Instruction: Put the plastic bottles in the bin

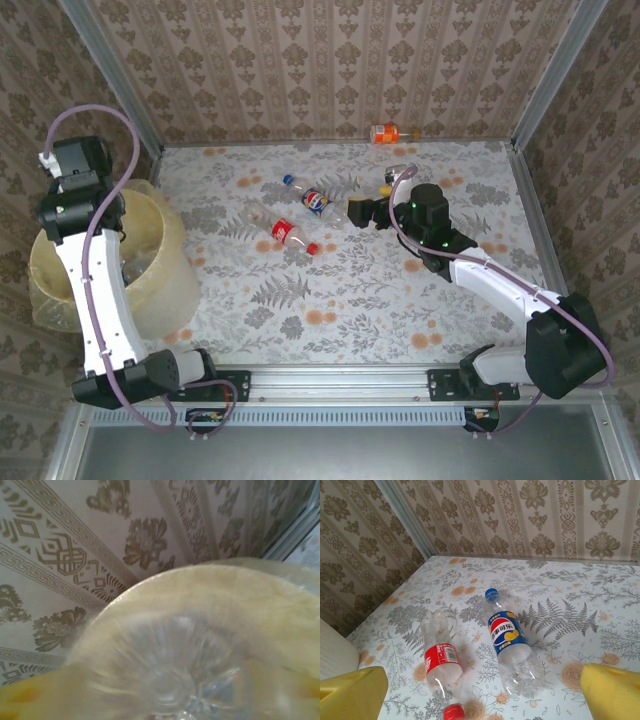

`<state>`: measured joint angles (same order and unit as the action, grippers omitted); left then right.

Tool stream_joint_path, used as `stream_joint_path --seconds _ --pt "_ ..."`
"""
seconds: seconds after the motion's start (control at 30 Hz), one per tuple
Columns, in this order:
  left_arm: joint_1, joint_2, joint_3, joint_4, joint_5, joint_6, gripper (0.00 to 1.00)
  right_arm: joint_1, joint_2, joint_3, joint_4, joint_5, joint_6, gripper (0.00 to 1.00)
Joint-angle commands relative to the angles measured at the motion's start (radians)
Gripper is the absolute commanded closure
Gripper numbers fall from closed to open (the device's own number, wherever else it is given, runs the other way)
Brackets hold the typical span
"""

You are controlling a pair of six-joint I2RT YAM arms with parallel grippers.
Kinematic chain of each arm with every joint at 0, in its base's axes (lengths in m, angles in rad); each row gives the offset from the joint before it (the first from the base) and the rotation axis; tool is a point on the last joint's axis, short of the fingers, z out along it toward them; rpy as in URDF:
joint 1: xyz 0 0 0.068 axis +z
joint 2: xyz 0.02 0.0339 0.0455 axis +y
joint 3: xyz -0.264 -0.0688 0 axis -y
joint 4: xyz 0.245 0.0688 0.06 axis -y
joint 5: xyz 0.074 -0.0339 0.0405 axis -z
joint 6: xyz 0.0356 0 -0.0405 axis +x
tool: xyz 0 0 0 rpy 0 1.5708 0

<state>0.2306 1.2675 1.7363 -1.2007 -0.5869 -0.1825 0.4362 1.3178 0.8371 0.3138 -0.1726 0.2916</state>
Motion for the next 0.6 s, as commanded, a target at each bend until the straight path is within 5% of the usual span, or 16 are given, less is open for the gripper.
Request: stream_joint_path --seconds 0.0,0.33,0.57 --pt "0.012 0.008 -0.001 -0.061 0.037 -0.051 0.09 -0.003 -0.012 0.027 -0.007 -0.015 0.008 0.0" --pt "-0.057 -0.009 0.017 -0.009 0.095 -0.04 0.01 -0.003 -0.024 0.007 -0.019 0.043 0.031 0.0" --pt "-0.286 -0.049 -0.033 0.144 0.191 -0.094 0.0 -0.004 0.016 0.021 -0.032 0.109 0.078 0.0"
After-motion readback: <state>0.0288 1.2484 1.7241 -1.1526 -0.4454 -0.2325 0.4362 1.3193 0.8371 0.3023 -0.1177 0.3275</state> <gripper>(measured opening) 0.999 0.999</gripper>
